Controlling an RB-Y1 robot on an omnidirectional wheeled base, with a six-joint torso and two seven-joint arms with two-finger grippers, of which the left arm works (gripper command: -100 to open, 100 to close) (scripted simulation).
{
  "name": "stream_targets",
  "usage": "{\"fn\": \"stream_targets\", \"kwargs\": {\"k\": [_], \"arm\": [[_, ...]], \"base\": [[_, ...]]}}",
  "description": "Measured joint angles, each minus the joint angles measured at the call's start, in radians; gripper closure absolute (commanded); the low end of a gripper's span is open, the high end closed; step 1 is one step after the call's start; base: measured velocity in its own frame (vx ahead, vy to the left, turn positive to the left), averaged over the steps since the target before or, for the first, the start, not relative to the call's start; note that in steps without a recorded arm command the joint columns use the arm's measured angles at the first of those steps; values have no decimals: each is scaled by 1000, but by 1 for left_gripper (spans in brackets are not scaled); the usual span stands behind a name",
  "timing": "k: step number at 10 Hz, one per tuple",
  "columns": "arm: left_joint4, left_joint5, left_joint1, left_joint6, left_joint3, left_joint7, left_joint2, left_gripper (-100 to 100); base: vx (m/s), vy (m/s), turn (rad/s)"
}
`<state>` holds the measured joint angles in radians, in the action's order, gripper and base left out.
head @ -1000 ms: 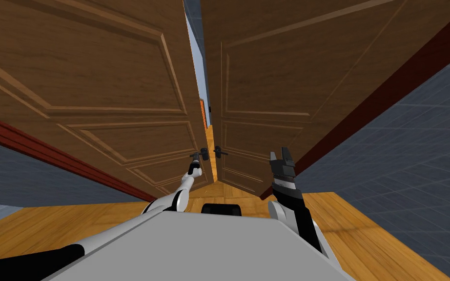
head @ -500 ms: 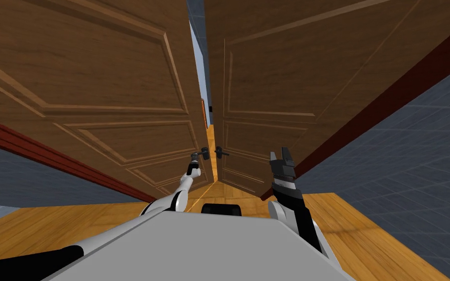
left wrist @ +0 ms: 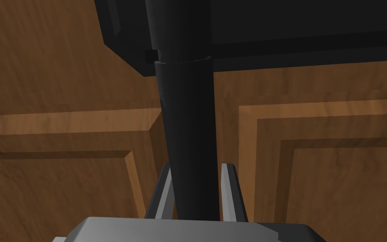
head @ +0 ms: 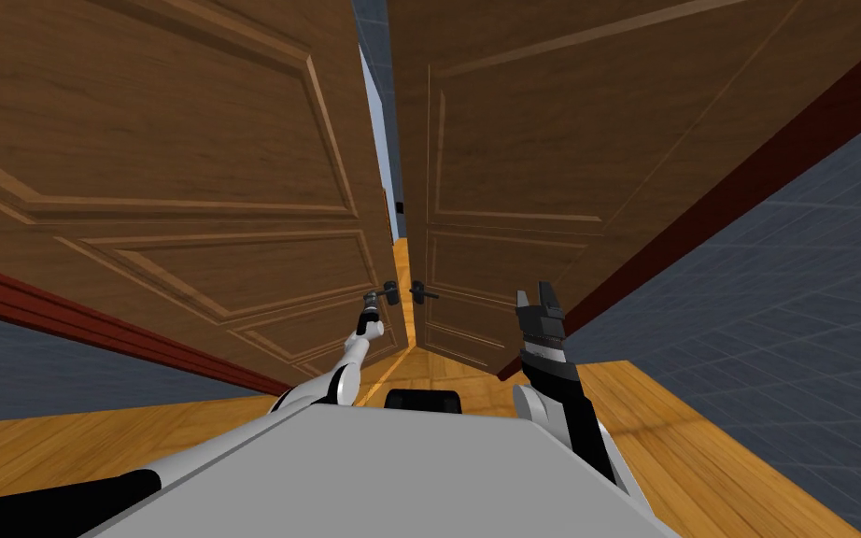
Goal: Push the door open
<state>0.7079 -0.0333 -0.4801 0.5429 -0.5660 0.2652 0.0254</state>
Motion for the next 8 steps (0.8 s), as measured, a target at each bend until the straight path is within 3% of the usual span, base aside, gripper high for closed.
{"fn": "stream_targets", "kwargs": {"k": [1,4,6,8], "arm": [[10,-1,-3,-10,-3,5,-1,100],[-24,-3,-16,10,-7,4,13,100],[-25,-8,-12,25,-27,20,3,100],[-43,-10,-26,24,-30,19,16,100]], "base": [[4,-7,19],[2,9,-38],[8,32,-33],[2,1,13]]}}
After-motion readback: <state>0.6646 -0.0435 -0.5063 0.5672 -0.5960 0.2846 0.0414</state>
